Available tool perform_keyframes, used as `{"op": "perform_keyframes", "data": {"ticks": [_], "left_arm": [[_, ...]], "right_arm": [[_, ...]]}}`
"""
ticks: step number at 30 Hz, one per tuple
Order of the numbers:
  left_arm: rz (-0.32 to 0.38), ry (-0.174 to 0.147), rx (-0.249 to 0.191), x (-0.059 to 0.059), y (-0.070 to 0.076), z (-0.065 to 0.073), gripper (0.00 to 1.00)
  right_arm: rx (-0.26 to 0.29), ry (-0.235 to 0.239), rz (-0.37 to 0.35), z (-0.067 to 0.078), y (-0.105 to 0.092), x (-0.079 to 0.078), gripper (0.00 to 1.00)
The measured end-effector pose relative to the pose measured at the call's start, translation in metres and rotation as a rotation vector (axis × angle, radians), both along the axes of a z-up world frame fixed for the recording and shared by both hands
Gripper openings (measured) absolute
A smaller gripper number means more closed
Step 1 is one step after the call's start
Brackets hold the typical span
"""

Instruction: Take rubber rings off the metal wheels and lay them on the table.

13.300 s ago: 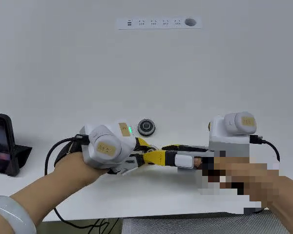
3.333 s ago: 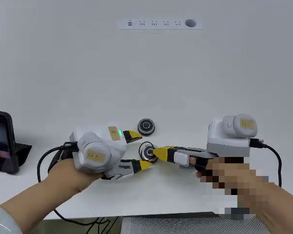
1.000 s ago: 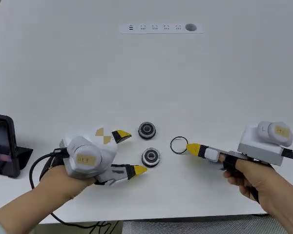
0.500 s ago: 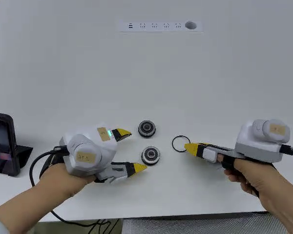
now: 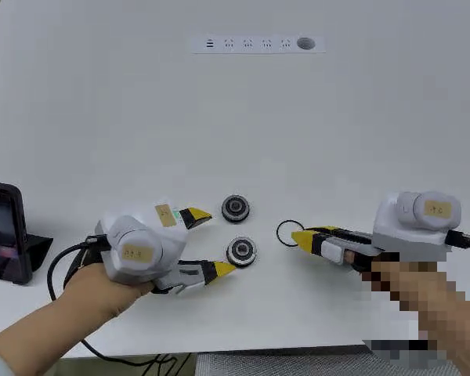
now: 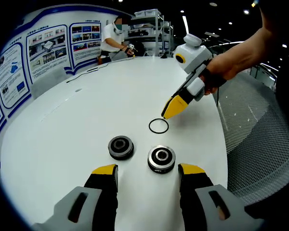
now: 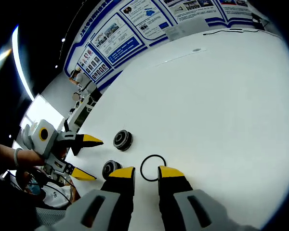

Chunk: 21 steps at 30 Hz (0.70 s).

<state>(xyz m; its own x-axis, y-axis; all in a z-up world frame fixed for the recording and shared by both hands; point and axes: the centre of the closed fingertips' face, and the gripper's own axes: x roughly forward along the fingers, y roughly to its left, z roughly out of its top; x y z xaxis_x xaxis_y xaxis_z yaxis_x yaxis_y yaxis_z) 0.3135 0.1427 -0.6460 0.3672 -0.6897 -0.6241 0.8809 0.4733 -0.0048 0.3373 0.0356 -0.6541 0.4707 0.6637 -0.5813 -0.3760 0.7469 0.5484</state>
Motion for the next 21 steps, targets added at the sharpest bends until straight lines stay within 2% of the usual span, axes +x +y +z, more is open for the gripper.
{"op": "perform_keyframes", "data": {"ticks": [9, 21], "left_arm": [[-0.015, -0.006, -0.006, -0.002, -0.005, 0.003, 0.45], [-0.050, -0.003, -0.014, -0.005, -0.019, 0.004, 0.35]], "right_arm": [[0.041, 0.013, 0.019, 0.002, 0.012, -0.005, 0.18], [0.098, 0.041, 0.045, 0.005, 0.034, -0.015, 0.17]]}}
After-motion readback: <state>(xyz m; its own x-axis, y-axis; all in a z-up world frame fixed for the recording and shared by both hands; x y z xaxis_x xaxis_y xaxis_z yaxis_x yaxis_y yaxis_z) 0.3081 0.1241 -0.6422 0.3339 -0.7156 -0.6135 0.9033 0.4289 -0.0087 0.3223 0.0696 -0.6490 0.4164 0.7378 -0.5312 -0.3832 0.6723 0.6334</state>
